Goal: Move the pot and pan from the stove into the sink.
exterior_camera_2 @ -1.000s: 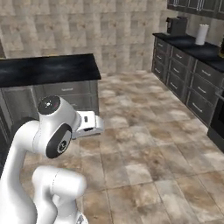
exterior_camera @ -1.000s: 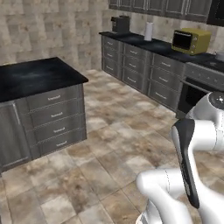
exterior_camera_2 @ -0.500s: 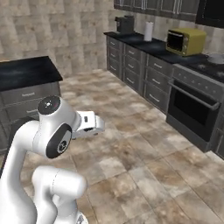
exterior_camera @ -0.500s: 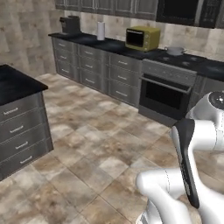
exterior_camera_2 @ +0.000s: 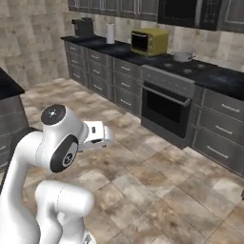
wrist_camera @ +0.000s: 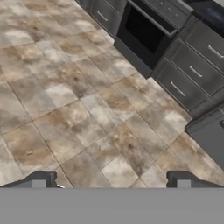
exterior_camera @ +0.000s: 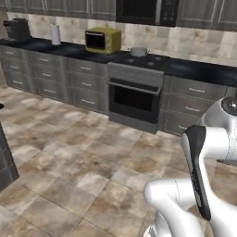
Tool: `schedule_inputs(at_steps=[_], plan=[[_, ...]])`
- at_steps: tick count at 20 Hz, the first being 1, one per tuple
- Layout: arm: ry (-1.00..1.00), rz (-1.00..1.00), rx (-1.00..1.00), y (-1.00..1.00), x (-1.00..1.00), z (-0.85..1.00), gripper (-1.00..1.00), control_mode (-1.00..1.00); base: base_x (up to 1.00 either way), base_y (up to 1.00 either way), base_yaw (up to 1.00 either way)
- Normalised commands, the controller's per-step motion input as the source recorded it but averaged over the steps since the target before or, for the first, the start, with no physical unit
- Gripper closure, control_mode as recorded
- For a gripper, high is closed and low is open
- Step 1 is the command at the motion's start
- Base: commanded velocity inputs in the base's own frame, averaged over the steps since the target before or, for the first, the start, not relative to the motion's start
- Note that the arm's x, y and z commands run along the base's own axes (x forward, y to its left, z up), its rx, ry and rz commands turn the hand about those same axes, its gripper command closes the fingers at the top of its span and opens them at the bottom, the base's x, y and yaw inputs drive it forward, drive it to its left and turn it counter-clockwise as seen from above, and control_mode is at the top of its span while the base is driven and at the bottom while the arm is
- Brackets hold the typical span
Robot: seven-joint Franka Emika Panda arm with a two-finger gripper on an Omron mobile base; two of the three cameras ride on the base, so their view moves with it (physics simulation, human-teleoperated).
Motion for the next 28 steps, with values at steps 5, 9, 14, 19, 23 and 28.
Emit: schedule_inputs(at_steps=[5,9,14,19,23,28], plan=[[0.00,0.00,0.00,0.00,0.00,0.00,-1.00,1.00,0.13,-0.04,-0.44],[0.00,0.00,0.00,0.00,0.00,0.00,-1.00,1.00,0.13,-0.06,-0.44],[0.00,0.00,0.00,0.00,0.00,0.00,-1.00,1.00,0.14,-0.08,-0.43],[0.00,0.00,0.00,0.00,0.00,0.00,-1.00,1.00,0.16,-0.12,-0.40],[0.00,0.00,0.00,0.00,0.00,0.00,-1.00,1.00,0.08,-0.21,-0.37],[0.00,0.00,0.00,0.00,0.00,0.00,-1.00,1.00,0.00,-0.26,-0.33]])
